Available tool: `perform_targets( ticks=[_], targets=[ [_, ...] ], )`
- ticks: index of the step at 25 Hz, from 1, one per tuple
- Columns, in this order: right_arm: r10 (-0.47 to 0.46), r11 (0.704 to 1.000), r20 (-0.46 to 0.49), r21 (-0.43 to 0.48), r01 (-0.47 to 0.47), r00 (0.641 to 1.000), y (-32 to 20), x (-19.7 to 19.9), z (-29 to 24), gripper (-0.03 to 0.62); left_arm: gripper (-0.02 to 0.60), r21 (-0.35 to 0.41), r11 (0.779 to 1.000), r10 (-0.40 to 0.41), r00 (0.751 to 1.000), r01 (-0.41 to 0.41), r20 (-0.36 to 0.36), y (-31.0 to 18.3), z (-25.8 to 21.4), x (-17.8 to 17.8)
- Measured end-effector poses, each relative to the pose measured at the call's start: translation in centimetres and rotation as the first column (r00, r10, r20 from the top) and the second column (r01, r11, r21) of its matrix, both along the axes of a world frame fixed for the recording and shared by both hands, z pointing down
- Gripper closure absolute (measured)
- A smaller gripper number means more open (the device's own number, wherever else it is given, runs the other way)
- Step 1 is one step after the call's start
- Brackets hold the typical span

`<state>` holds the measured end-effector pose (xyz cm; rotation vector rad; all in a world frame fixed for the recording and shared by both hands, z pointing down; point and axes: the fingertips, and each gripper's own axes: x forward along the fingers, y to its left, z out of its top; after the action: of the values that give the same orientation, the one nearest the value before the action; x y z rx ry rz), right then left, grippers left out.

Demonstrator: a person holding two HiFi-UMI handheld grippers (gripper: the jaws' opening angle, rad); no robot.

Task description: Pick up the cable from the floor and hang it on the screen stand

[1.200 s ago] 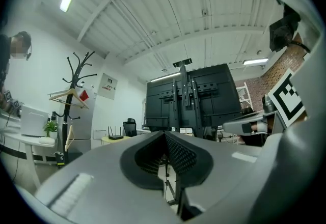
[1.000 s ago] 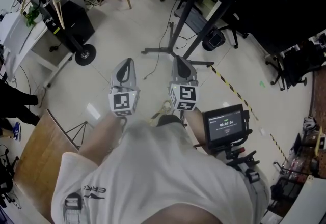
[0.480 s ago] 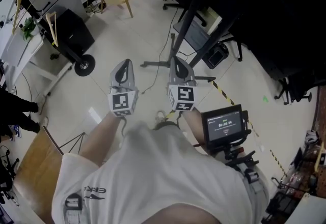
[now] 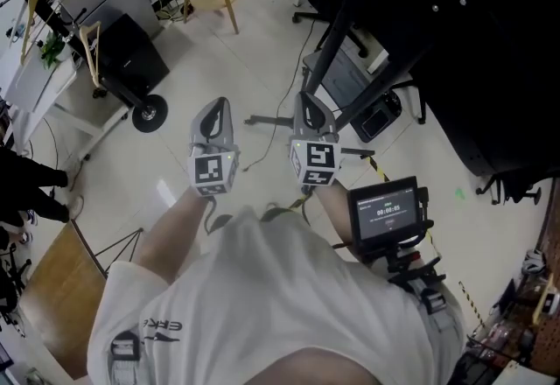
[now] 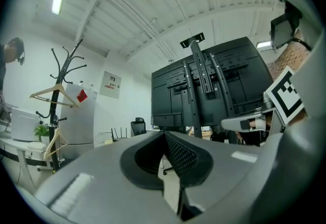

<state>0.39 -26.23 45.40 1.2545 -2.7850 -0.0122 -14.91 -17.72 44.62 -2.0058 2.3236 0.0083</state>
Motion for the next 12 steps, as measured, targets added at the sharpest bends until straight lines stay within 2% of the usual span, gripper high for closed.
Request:
perform_targets(
  ticks=[6,12],
  targets=[
    [0.016,1.0,-0.003,0.006,-0.016,1.0,-1.2,-1.6,-0.9,0.58,0.578,-0.005,1.0,0.03,1.0,-0.03,0.006,-1.7,-0.5,-1.6],
    [0.021,1.0,-0.031,-0.004,-0.021,0.999,-1.4,-2.3,0.1,0.58,0.578,-0.038,0.997,0.066,0.998,-0.067,-0.008,-2.4,1.2,-1.8]
  ],
)
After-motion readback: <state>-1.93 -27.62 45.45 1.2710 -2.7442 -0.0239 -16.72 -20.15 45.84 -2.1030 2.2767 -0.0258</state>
